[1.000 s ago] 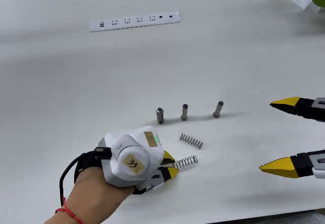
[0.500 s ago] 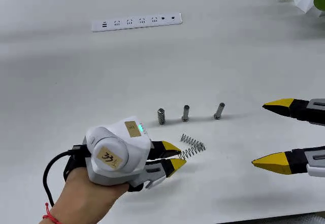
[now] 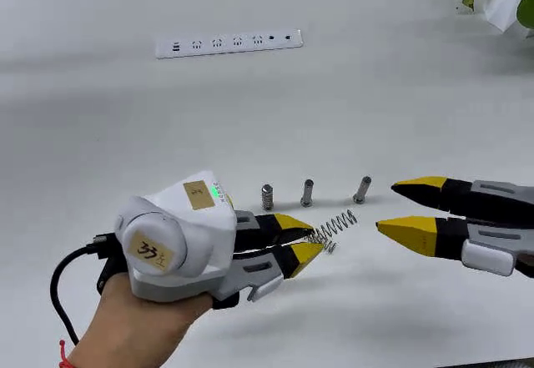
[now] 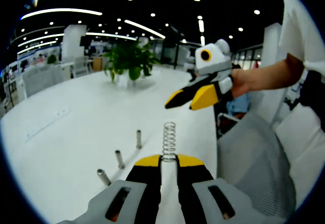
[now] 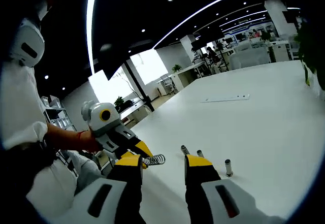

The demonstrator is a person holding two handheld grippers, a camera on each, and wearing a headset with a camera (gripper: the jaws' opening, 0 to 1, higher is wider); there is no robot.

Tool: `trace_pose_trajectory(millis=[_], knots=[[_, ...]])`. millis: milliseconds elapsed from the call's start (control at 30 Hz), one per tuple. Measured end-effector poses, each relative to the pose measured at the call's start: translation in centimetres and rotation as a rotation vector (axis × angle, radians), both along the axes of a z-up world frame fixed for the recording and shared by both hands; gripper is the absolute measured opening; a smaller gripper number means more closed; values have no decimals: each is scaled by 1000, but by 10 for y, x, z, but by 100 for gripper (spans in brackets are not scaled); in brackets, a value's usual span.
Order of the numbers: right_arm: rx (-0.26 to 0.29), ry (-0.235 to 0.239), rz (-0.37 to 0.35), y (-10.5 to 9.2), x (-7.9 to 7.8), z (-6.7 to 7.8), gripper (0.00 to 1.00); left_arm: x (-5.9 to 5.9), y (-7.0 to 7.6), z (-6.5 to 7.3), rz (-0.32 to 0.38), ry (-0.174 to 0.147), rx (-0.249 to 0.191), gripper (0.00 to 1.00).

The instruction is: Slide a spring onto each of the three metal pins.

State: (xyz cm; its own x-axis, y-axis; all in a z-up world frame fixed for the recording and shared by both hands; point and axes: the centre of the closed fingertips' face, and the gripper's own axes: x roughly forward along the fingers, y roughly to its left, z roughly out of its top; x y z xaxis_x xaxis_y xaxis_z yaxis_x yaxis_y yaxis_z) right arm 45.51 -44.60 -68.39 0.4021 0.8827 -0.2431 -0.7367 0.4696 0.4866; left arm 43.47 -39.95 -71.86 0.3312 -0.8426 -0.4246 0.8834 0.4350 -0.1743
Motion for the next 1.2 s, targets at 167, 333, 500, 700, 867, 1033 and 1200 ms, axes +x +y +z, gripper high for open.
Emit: trace_pose_trajectory(millis=[167, 333, 500, 700, 867, 1033, 1200], knots=[[75, 61, -38, 10, -1, 0, 29, 2, -3, 9, 7, -9, -34, 10], [163, 111, -79, 16, 1, 4, 25, 4, -5, 17, 19, -11, -68, 10], [227, 146, -90, 20, 1, 10, 21, 6, -7, 23, 26, -13, -95, 10], [288, 174, -108, 21, 4, 17, 16, 7, -9, 28, 26, -16, -113, 10], [293, 176, -105, 22, 4, 18, 13, 7, -10, 30, 25, -17, -118, 10], [298, 176, -98, 22, 4, 20, 13, 7, -10, 30, 25, -13, -122, 10], [280, 159, -77, 23, 2, 23, 12, 6, -11, 30, 19, -11, -123, 10]])
